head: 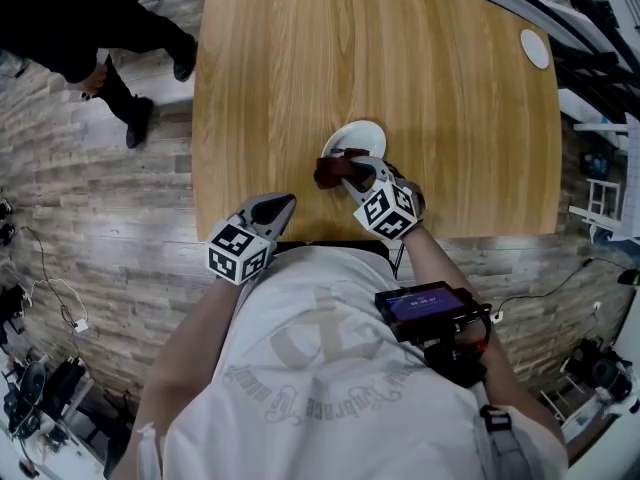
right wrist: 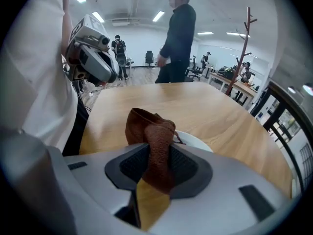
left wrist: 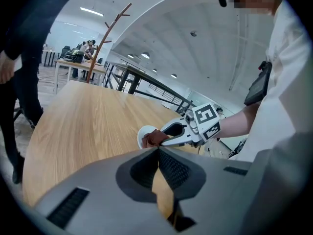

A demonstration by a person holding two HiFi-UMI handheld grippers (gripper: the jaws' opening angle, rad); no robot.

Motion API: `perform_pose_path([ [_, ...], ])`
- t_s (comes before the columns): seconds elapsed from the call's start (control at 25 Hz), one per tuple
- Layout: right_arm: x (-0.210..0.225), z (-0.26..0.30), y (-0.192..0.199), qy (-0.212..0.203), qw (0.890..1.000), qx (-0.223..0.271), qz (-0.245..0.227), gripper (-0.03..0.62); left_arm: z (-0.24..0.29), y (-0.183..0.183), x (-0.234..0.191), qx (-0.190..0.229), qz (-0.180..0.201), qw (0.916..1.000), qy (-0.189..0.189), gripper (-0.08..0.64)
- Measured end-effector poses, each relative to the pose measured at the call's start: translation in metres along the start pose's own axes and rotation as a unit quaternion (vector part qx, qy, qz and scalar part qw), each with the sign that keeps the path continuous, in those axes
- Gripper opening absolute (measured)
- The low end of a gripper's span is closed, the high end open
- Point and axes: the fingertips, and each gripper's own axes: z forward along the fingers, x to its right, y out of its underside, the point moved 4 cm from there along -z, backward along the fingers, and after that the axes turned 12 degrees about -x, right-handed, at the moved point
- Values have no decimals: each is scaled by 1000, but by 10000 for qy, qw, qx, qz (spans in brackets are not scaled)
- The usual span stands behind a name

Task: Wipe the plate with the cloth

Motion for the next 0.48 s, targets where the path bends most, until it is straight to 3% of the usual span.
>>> perform_pose_path([
  [0.32,53,1,26,599,9959,-458,508,127,1,1,0,-40,-40,10000,-2,14],
  [0.48,79,-2,22,1096,9907,-490,634,127,-5,-1,-6,-40,-49,10000,-49,14],
])
